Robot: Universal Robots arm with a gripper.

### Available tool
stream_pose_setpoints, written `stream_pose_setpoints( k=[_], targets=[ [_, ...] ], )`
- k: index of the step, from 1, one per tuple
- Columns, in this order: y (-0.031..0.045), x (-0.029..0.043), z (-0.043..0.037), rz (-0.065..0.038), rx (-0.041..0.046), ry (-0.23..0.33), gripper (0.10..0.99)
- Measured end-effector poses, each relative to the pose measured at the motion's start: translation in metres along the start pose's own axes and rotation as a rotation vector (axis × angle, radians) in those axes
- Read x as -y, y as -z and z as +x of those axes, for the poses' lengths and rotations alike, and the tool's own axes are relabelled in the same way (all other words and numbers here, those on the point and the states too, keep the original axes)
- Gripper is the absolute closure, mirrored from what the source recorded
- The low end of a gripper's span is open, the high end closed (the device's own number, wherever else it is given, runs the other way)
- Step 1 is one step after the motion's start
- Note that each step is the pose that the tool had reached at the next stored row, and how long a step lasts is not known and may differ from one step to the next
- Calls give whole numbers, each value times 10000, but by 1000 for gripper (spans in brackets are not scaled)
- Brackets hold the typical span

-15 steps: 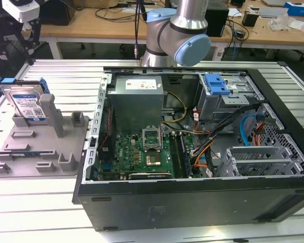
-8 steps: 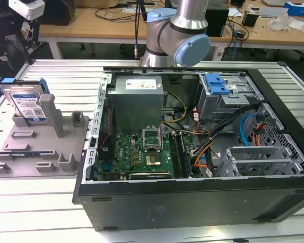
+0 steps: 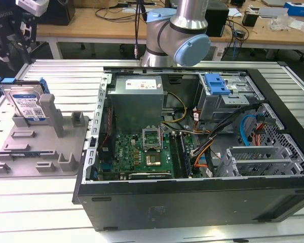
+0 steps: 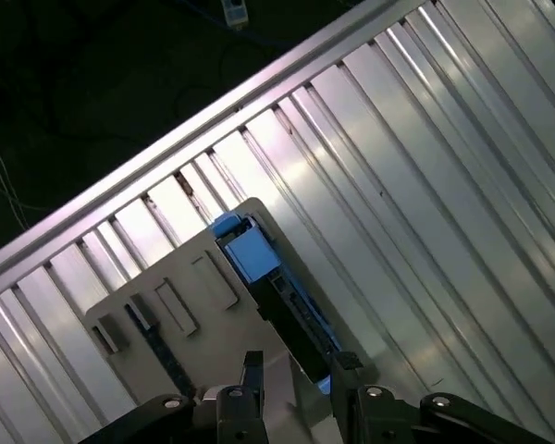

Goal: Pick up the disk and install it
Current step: 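Pick up the disk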

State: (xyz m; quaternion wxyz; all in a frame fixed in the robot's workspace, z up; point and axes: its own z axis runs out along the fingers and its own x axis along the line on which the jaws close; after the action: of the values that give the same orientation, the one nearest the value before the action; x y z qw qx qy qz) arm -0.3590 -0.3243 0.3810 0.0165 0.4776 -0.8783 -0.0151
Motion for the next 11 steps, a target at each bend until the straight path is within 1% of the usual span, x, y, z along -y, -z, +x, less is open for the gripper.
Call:
stream_pose_setpoints(
  k=[2,5,9,11],
  targets=[
    [0,0,0,6,-17,397,667],
    [0,0,0,20,-56,1312,667],
    [0,0,0,31,-89,2096,667],
    [0,0,0,41,-114,2701,667]
  ],
)
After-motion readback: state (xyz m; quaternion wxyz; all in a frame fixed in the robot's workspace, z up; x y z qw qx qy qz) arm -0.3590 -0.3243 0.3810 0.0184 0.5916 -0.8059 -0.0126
